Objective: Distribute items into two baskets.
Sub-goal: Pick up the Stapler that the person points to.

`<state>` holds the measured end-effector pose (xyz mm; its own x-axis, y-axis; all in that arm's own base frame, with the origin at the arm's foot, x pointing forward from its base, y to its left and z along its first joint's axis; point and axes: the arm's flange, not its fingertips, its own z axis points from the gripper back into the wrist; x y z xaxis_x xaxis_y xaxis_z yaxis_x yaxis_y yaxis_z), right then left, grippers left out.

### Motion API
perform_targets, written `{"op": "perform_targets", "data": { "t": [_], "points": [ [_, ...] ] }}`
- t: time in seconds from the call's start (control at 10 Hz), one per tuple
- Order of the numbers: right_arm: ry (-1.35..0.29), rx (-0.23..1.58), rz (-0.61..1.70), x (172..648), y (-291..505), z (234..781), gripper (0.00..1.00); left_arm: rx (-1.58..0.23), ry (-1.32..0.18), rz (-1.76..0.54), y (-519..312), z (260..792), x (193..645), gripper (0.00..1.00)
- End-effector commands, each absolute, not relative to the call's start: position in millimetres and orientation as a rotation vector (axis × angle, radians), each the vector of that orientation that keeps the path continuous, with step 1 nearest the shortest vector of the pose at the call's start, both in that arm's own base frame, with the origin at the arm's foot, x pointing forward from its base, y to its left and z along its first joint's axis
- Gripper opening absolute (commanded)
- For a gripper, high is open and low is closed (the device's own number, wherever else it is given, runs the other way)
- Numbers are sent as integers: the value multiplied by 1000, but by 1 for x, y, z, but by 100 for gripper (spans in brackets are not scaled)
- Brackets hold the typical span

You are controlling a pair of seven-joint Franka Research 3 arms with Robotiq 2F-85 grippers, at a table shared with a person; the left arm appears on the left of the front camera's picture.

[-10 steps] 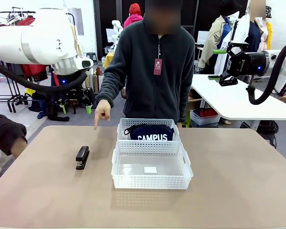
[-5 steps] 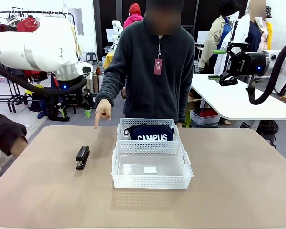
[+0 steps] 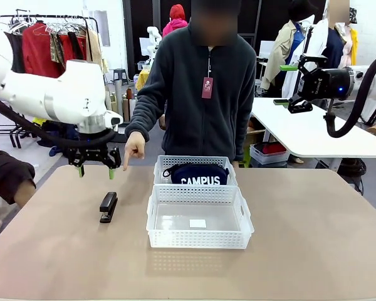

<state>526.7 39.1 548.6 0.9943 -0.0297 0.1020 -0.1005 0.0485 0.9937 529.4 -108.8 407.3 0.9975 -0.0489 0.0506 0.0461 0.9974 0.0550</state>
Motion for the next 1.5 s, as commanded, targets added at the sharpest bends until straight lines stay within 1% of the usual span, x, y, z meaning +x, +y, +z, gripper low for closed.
{"op": "perform_targets", "data": {
  "t": [0.0, 0.7, 0.8, 1.2, 1.3, 1.4],
  "points": [
    [-106, 1524, 55, 526, 39, 551, 100, 28, -53, -53, -113, 395, 529, 100],
    [-106, 1524, 55, 526, 39, 551, 100, -26, 66, -58, -119, 337, 528, 100],
    [-106, 1524, 55, 526, 39, 551, 100, -22, 67, -67, -120, 336, 528, 95],
    [-106, 1524, 55, 526, 39, 551, 100, -11, 80, -59, -119, 327, 527, 15],
    [-106, 1524, 55, 526, 39, 551, 100, -8, 76, -61, -118, 328, 526, 0],
    [-106, 1524, 55, 526, 39, 551, 100, -7, 73, -59, -118, 328, 525, 0]
  ]
}}
